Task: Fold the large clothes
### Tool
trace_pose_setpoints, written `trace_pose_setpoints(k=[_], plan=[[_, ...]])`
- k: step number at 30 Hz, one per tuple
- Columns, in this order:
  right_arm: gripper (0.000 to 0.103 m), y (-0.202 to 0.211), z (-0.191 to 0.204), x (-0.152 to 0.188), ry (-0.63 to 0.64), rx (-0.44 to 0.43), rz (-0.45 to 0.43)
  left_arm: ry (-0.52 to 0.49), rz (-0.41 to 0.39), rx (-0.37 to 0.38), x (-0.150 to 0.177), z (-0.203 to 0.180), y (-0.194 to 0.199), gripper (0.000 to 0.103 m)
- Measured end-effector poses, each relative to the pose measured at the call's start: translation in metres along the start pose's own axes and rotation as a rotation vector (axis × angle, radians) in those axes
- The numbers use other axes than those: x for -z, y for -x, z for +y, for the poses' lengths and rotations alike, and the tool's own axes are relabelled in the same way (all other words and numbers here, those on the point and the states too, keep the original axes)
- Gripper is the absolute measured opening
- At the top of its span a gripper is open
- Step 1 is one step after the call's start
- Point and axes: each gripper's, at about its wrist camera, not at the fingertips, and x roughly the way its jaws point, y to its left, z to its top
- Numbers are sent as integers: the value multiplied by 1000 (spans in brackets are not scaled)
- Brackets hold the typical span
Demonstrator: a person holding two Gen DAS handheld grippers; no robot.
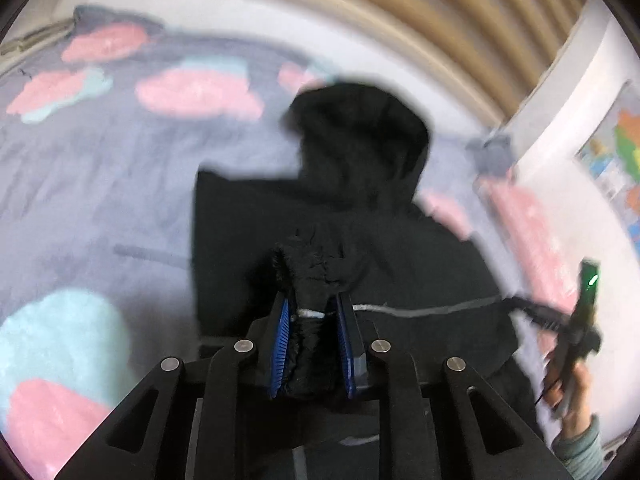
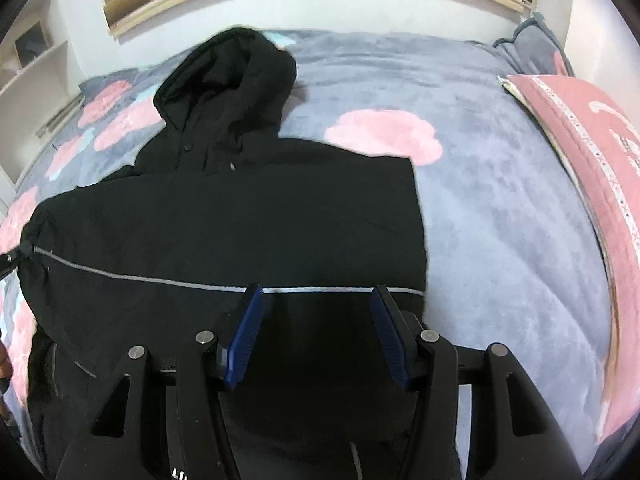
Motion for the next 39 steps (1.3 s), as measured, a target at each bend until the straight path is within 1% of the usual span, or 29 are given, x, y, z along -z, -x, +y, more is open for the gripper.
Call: trace_pose_setpoints(k=[1,2,3,5,9,11,13,14,16,17,18,19,21,23,24,25,26,27,28,30,33,35,36,37,39], plan=[[58,-16,3,4,8,24,37,1,52,-36,5,6,-14,25],[58,-30,4,10,19,42,54,-1,98,-72,13,12,-30,27],[58,-35,5,13,29,51,45,-5,104,-71,20,17,-38,29],[59,-37,8,19,58,75,0,-15,40,-37,30,22,-40,31],[59,-34,7,21,71,75,-3,-7,24,-13,33,24,-32,31],[60,-27,3,20,54,62,14,8,12,-10,30,19,-17,32],[60,-6,-3,19,-5,47,17,-1,-27,-77,28,12,7,32],[60,10,-5,20,-33,8,-6,-34,-64,-118,28,4,25,32],[60,35,-3,19,-57,-77,-52,-90,-122,-106,25,-9,55,38],[60,49,3,19,-52,-99,-77,-111,-144,-88,24,-20,67,44],[61,54,8,19,-43,-92,-83,-127,-152,-77,22,-28,73,51],[61,57,16,18,-24,-75,-82,-149,-153,-73,20,-40,74,53],[61,53,32,21,32,-48,-65,-211,-122,-112,20,-65,58,54],[61,33,45,29,93,-15,-36,-237,-85,-127,23,-73,31,54],[61,23,44,33,109,-3,-19,-237,-57,-131,24,-75,11,54],[60,10,44,39,128,4,10,-232,-22,-134,28,-71,-8,54],[60,-4,41,46,145,-18,29,-213,8,-153,33,-61,-29,53],[61,-7,38,50,150,-39,16,-195,23,-157,38,-52,-40,53],[61,-8,35,51,144,-61,5,-174,32,-141,43,-42,-50,53],[61,-6,29,51,122,-87,7,-164,-3,-112,50,-36,-50,53],[61,-7,35,47,136,-69,35,-185,3,-142,52,-45,-46,53],[61,-6,38,38,162,-53,88,-188,28,-149,45,-50,-42,53],[61,-6,39,38,161,-57,114,-185,49,-147,40,-53,-38,53],[61,-2,36,34,150,-68,145,-180,60,-143,37,-53,-34,53],[61,5,32,22,112,-99,198,-154,74,-136,21,-58,-13,53]])
